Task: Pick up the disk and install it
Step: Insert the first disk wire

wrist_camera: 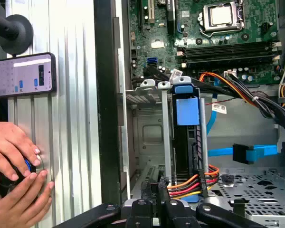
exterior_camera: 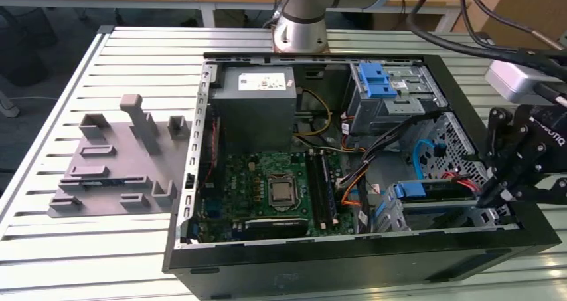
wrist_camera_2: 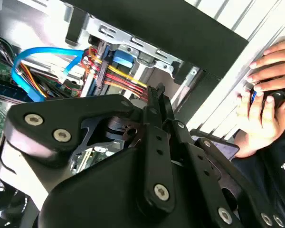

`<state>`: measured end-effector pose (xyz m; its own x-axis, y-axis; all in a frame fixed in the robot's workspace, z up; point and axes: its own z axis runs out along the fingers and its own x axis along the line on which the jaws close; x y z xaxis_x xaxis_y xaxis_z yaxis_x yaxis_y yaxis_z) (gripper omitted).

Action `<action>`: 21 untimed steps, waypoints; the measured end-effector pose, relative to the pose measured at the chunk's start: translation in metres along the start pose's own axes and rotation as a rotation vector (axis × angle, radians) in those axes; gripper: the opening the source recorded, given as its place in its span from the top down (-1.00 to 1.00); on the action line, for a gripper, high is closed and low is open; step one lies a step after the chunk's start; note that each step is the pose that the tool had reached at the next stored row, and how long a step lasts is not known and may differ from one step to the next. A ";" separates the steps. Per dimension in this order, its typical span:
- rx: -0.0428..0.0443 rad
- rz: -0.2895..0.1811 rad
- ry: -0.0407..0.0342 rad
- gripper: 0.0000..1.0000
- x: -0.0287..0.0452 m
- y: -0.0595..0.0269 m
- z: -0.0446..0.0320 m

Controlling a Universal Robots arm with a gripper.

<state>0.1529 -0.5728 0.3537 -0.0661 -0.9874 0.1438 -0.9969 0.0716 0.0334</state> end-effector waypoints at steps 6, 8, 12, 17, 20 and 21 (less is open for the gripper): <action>0.0000 0.000 0.0001 0.40 -0.0077 0.0006 0.0012; 0.0000 0.000 0.0001 0.40 -0.0077 0.0006 0.0012; -0.0003 0.000 -0.0007 0.40 -0.0077 0.0007 -0.0006; -0.0026 0.000 -0.0016 0.40 -0.0106 0.0009 -0.0027; -0.0048 -0.001 -0.0020 0.40 -0.0153 0.0013 -0.0034; -0.0056 -0.001 -0.0019 0.40 -0.0171 0.0014 -0.0037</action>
<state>0.1528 -0.5553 0.3549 -0.0652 -0.9877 0.1419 -0.9967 0.0714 0.0391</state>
